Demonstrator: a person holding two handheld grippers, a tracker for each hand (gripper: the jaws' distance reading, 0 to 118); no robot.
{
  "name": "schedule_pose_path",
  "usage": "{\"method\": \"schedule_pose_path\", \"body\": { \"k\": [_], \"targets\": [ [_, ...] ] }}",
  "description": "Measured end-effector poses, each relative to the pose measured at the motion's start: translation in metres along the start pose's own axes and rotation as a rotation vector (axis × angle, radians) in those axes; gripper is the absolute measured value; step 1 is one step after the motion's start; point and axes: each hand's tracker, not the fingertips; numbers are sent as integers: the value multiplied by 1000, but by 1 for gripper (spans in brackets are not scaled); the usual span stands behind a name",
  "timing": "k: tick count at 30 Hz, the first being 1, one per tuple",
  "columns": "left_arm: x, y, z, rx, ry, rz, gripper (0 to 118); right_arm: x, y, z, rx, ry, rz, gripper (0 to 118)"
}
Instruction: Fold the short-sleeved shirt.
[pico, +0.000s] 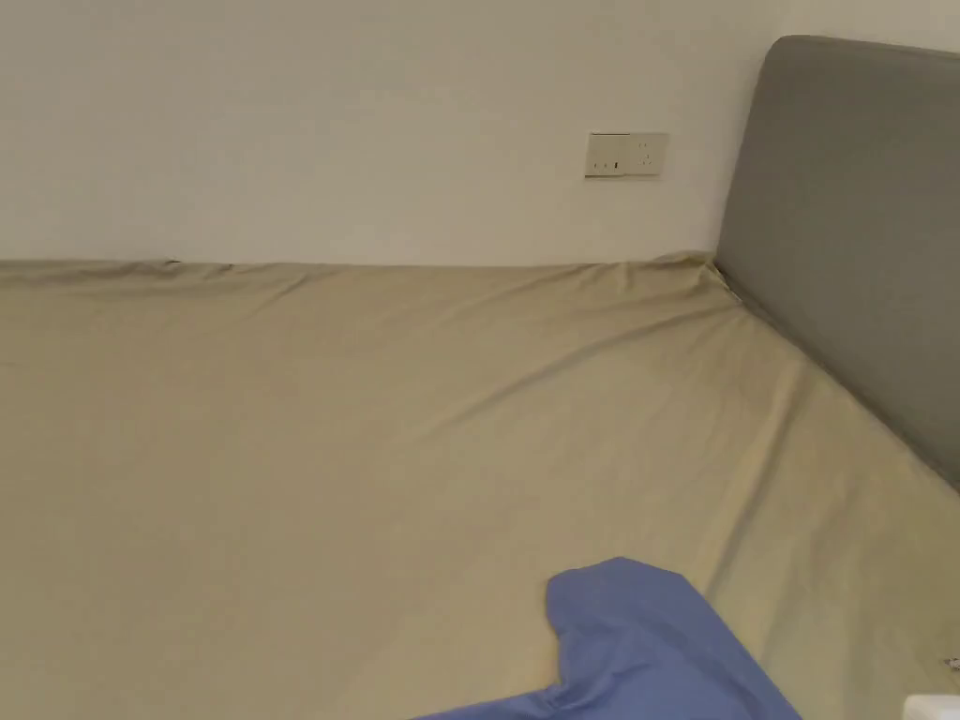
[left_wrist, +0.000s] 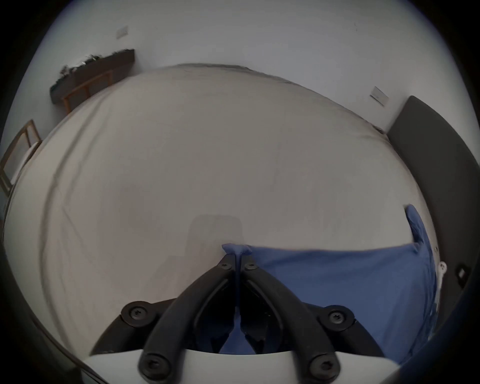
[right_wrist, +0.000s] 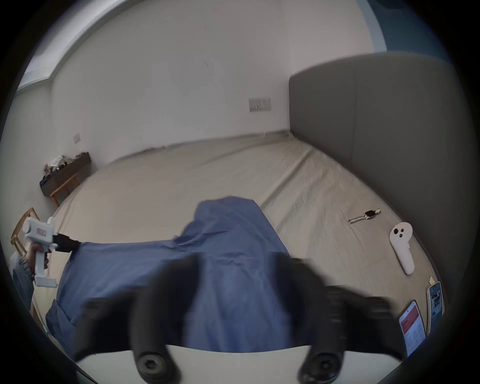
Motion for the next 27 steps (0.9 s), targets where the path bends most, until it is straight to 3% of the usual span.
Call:
{"method": "schedule_pose_path", "body": {
  "k": [3, 4, 8, 10, 12, 14, 18, 22, 27],
  "targets": [
    [3, -3, 12, 51, 40, -30, 1, 24, 17, -57, -129, -78, -13, 117],
    [1, -4, 10, 61, 18, -2, 1, 30, 22, -76, -173, -119, -3, 113],
    [-11, -6, 8, 60, -14, 4, 1, 34, 29, -118, -315, -128, 4, 92],
    [-15, -6, 10, 60, -9, -9, 1, 25, 29, -124, -328, -116, 1, 52],
    [-6, -8, 19, 59, -16, -2, 1, 17, 26, -124, -324, -44, -22, 9],
    [-7, -7, 24, 60, -21, 9, 1, 11, 23, -117, -307, 1, -50, 9],
    [-13, -4, 45, 71, -23, 22, 1, 14, 31, -85, -233, -2, -9, 8],
    [-20, -9, 79, 109, -45, 35, 1, 31, 44, -19, -149, 48, -47, 8],
    [-21, -40, 157, 140, -59, -5, 1, 46, 30, 77, -61, 69, -7, 8]
  ]
}}
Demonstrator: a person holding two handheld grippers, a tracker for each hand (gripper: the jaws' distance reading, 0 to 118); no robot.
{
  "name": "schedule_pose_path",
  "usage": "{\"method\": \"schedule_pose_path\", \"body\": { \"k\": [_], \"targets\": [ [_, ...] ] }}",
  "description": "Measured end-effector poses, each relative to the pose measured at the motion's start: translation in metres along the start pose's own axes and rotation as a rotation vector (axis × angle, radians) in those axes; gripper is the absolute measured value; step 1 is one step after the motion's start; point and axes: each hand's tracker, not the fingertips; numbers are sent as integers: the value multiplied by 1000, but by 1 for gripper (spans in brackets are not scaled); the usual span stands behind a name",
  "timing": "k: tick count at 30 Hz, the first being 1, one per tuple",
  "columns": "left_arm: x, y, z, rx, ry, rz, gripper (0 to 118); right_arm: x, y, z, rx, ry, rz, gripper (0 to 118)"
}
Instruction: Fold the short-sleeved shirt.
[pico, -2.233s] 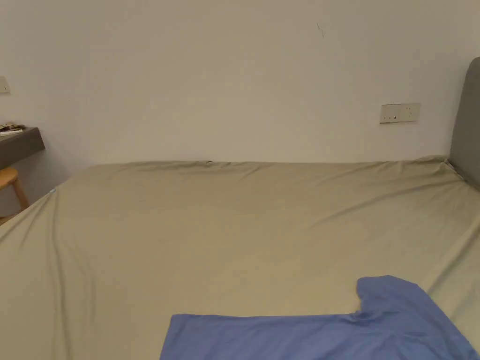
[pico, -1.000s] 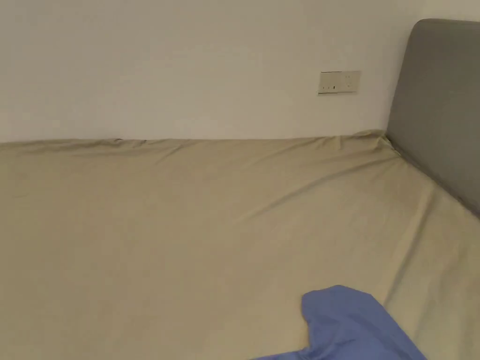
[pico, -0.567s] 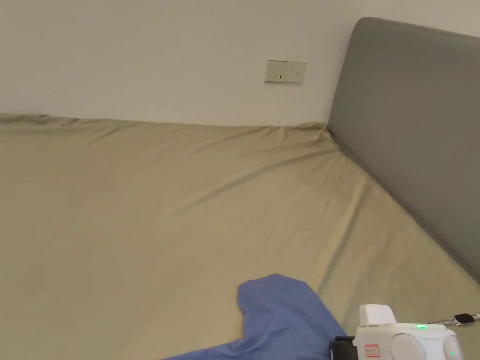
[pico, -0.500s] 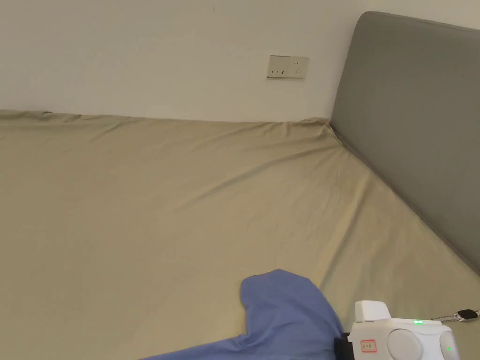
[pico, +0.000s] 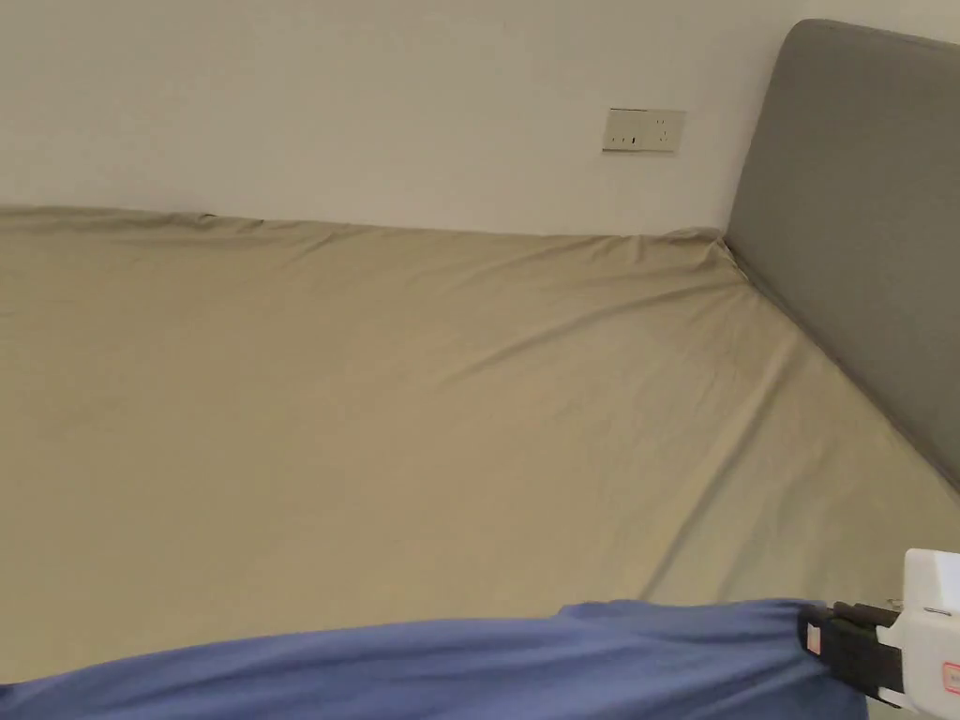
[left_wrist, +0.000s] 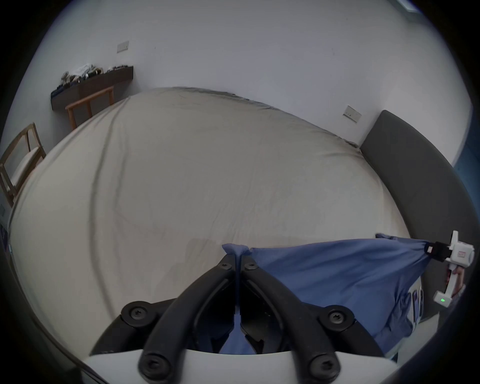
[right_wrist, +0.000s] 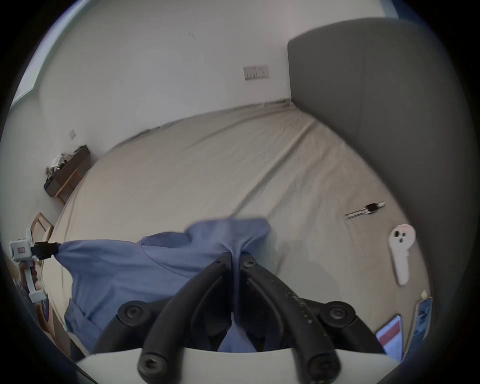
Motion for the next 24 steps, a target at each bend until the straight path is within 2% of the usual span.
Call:
{"method": "schedule_pose_path", "body": {
  "k": [5, 8, 11, 15, 19, 20, 21, 22, 23, 24],
  "targets": [
    [-32, -56, 57, -17, 13, -23, 1, 1, -62, 77, 9, -11, 14, 8],
    [-50, -100, 71, -87, 37, -46, 1, 10, -113, 87, -65, -17, 0, 8],
    [-46, -142, 90, -155, 44, -36, 1, 19, -163, 88, -149, -26, -50, 8],
    [-47, -180, 73, -254, 84, -100, 1, 21, -219, 80, -265, -83, -10, 8],
    [-33, -193, 69, -258, 114, -150, 2, 11, -228, 79, -253, -104, 2, 8],
    [-31, -193, 69, -242, 119, -158, 12, 10, -227, 79, -231, -115, 2, 11],
    [-26, -189, 76, -207, 132, -180, 42, 7, -223, 83, -201, -140, 10, 30],
    [-21, -186, 83, -163, 164, -201, 73, 6, -218, 86, -165, -179, 35, 58],
    [-17, -181, 91, -118, 176, -210, 95, 2, -211, 93, -117, -233, 78, 86],
    [-12, -175, 105, -47, 158, -204, 109, -3, -203, 103, -51, -265, 116, 109]
  ]
}}
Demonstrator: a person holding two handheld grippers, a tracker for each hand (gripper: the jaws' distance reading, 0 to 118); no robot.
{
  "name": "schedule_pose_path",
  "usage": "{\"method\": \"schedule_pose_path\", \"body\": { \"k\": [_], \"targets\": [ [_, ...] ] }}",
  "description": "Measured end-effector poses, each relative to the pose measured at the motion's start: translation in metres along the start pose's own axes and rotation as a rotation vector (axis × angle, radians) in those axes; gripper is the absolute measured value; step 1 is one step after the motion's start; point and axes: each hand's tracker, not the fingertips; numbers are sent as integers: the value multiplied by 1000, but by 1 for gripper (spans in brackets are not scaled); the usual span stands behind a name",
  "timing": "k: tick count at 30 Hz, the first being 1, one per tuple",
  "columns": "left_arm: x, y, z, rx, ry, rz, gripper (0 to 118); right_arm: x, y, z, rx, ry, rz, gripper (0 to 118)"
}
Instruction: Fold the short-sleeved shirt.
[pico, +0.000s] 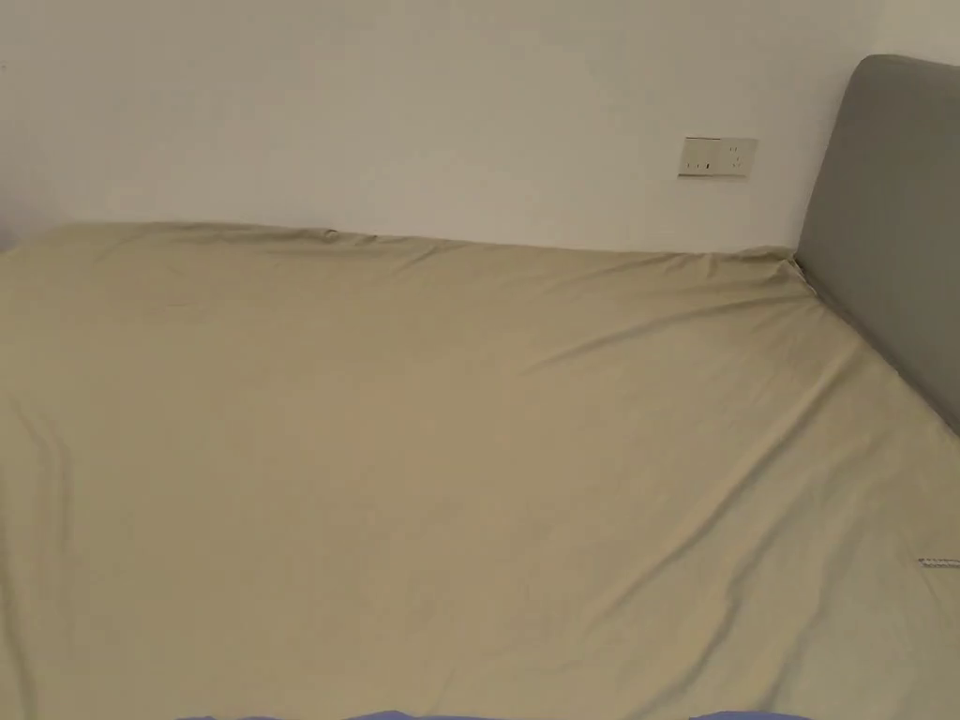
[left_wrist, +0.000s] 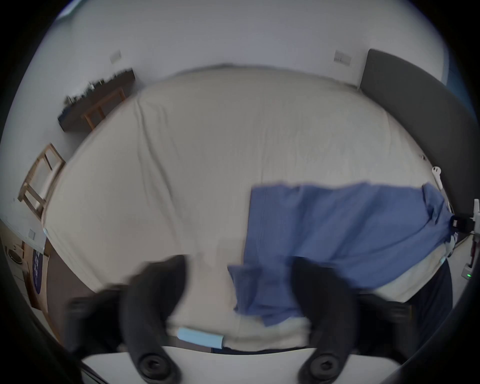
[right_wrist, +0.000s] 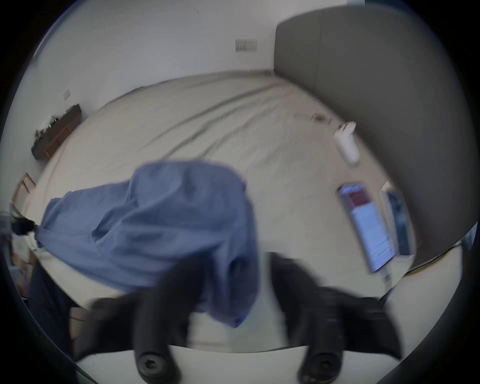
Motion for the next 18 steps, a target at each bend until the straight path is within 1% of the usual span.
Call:
{"method": "schedule_pose_path", "body": {
  "k": [1, 2, 4, 5, 6, 7, 8, 9, 10, 12, 13, 14, 16, 17, 18],
  "targets": [
    [-5, 7, 12, 98, -28, 21, 110, -1, 9, 14, 91, -23, 17, 111],
    [-3, 15, 30, 211, -51, 52, 110, -5, 19, 33, 207, -21, 19, 111],
    [5, 29, 60, 403, -109, 82, 110, -11, 40, 58, 374, -28, -9, 111],
    [6, 34, 69, 481, -115, 98, 106, -16, 48, 70, 461, -39, -30, 110],
    [10, 39, 79, 558, -129, 115, 91, -17, 52, 76, 542, -44, -56, 106],
    [14, 42, 88, 632, -163, 132, 71, -23, 58, 85, 604, -29, -75, 97],
    [17, 43, 95, 682, -201, 148, 43, -29, 61, 92, 659, -9, -91, 81],
    [21, 48, 99, 713, -233, 157, 17, -36, 62, 96, 706, 12, -104, 52],
    [27, 51, 102, 721, -241, 163, 14, -48, 64, 103, 738, 18, -114, 44],
    [37, 51, 102, 718, -207, 151, 11, -65, 62, 106, 759, 12, -114, 29],
    [38, 52, 98, 719, -210, 134, 8, -73, 60, 106, 765, 12, -110, 14],
    [39, 52, 96, 708, -231, 111, 0, -80, 59, 106, 768, 15, -103, 12],
    [36, 50, 91, 673, -276, 124, 0, -91, 57, 104, 758, 50, -96, 2],
    [29, 51, 84, 641, -303, 148, 0, -95, 56, 102, 749, 50, -105, 2],
    [21, 51, 77, 615, -324, 195, 0, -98, 57, 100, 728, 82, -102, 2]
  ]
}}
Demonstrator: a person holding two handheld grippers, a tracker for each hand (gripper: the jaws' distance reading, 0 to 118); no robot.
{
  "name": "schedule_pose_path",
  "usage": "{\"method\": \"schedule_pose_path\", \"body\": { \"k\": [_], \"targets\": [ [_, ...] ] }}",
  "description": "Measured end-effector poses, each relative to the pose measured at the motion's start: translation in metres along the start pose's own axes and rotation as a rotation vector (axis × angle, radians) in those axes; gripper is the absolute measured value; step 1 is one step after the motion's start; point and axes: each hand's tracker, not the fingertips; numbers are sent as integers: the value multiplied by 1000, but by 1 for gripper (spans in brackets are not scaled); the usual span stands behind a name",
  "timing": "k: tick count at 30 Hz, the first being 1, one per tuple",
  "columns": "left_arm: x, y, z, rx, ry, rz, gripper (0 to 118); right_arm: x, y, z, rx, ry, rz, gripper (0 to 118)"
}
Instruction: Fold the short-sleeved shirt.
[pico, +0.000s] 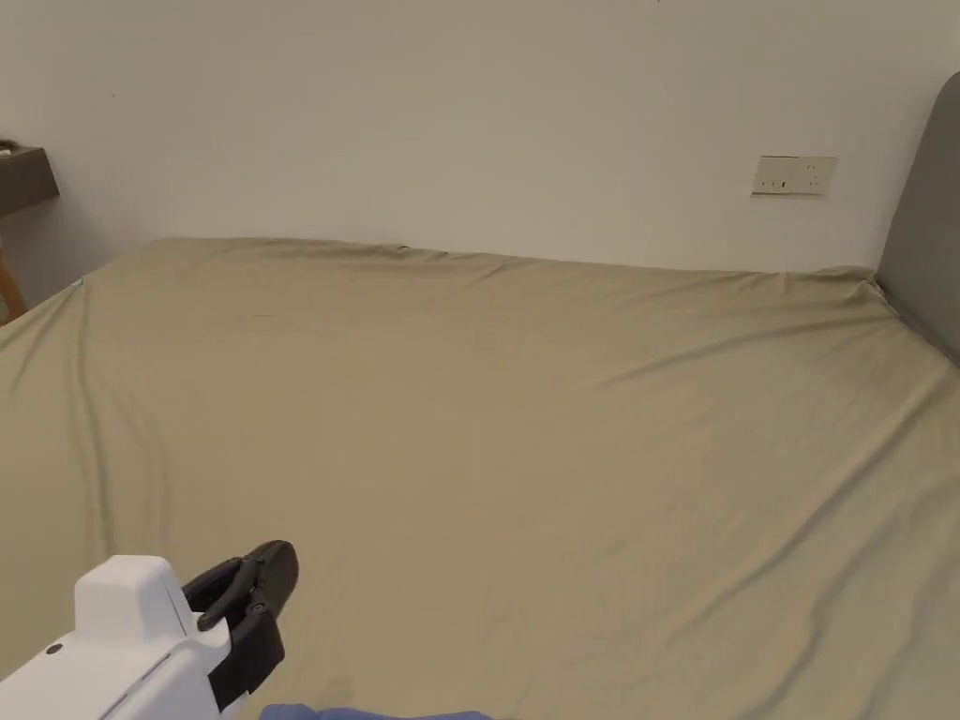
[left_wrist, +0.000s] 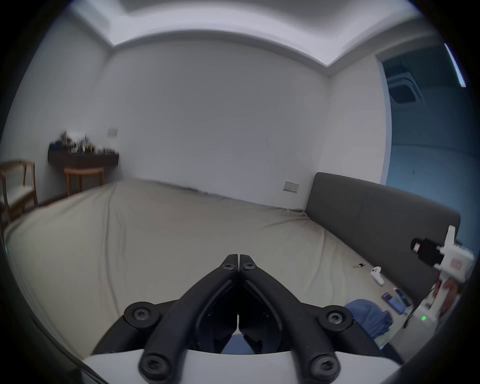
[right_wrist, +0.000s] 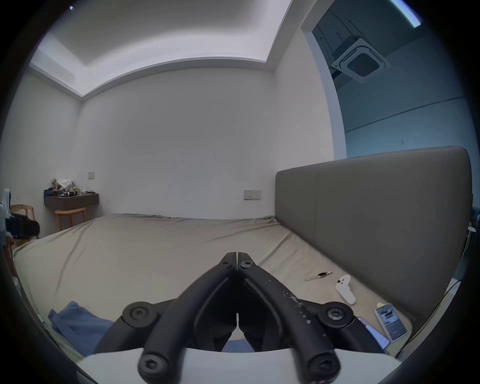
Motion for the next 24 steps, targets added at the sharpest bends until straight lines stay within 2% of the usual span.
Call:
{"method": "schedule_pose_path", "body": {
  "k": [4, 6, 7, 8, 9, 10, 11, 12, 14, 15, 17, 19, 22, 24],
  "targets": [
    [-60, -2, -15, -67, 14, 207, 0, -12, -2, -5, -30, 18, 28, 2],
    [-106, -4, -33, -212, -37, 369, 3, -14, 1, -7, -40, 29, 29, 2],
    [-127, -7, -40, -275, -97, 460, 13, -16, 2, -8, -44, 33, 28, 2],
    [-149, -13, -48, -354, -130, 535, 32, -16, 4, -10, -49, 35, 27, 2],
    [-169, -20, -56, -441, -157, 609, 70, -17, 4, -12, -56, 38, 28, 2],
    [-183, -30, -63, -516, -154, 643, 93, -19, 4, -14, -64, 39, 29, 2],
    [-204, -42, -70, -577, -149, 648, 111, -20, 4, -15, -71, 39, 29, 2],
    [-215, -54, -74, -624, -131, 643, 118, -21, 4, -17, -83, 42, 26, 2],
    [-229, -69, -79, -656, -93, 641, 118, -24, 2, -20, -106, 50, 22, 2],
    [-198, -67, -66, -683, -92, 664, 118, -26, 2, -22, -117, 53, 20, 2],
    [-200, -82, -70, -731, -107, 739, 118, -29, 0, -26, -136, 60, 20, 2],
    [-191, -96, -73, -798, -153, 823, 116, -34, 0, -29, -150, 63, 22, 2],
    [-168, -101, -81, -812, -314, 837, 116, -38, 0, -33, -162, 71, 26, 2],
    [-168, -122, -99, -893, -318, 836, 116, -40, 1, -35, -165, 79, 28, 2]
  ]
}}
